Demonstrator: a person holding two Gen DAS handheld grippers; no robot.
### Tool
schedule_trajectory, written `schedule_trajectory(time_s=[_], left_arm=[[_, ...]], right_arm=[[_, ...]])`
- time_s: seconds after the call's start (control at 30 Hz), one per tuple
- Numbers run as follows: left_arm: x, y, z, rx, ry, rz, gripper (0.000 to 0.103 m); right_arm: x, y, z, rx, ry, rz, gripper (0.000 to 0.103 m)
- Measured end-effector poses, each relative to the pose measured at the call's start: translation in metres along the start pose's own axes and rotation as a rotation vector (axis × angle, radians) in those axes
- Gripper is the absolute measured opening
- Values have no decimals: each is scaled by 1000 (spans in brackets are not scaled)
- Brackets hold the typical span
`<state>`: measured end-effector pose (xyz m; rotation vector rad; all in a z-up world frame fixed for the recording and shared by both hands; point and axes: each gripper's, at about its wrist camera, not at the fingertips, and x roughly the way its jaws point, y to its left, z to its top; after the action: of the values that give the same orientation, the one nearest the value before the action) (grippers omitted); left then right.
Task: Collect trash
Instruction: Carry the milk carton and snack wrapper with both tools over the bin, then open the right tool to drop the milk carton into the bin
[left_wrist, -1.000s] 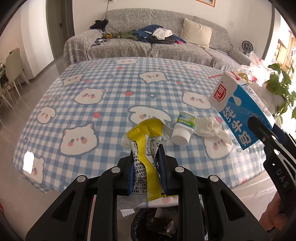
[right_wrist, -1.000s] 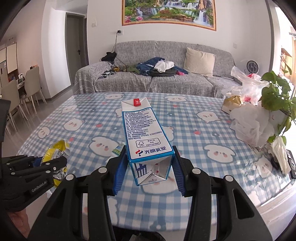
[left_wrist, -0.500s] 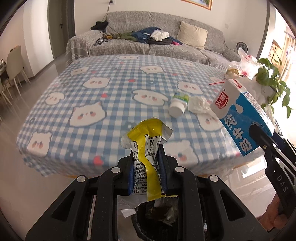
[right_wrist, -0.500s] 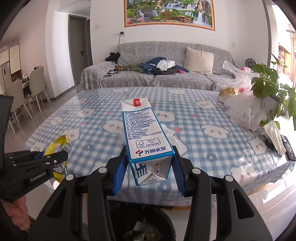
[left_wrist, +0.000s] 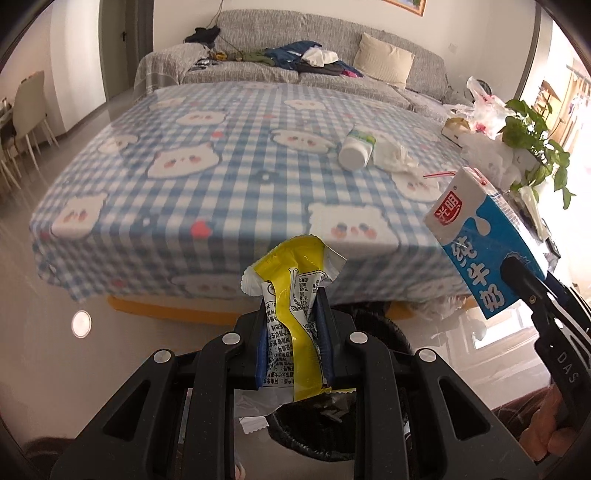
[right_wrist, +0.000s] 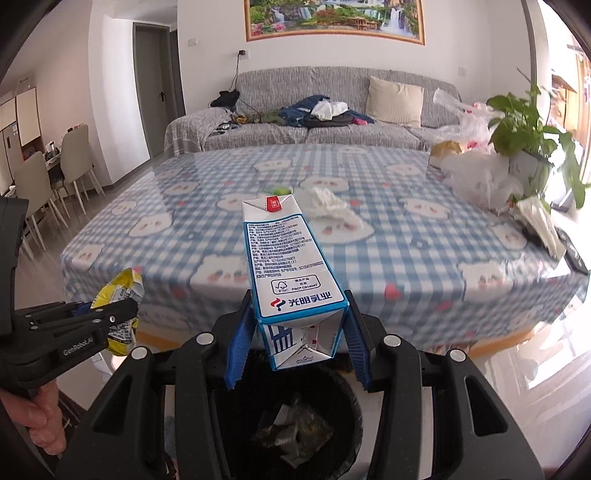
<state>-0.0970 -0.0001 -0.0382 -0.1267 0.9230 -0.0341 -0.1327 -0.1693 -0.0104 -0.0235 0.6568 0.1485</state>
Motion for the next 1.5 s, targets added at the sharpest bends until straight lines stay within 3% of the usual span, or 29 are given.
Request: schedule_trajectory(time_s=[0.5, 1.07, 1.4, 1.5], left_arm=[[43, 25, -63, -22, 82, 70, 21], [71, 45, -76, -5, 100, 116, 21], [77, 53, -80, -10, 120, 120, 21], [79, 51, -80, -11, 127, 116, 21]], right_arm=[[18, 17, -63, -16, 104, -8, 43], [81, 35, -108, -38, 268, -11, 44], [93, 47, -112, -55, 285, -22, 44], [92, 47, -111, -59, 281, -24, 54]])
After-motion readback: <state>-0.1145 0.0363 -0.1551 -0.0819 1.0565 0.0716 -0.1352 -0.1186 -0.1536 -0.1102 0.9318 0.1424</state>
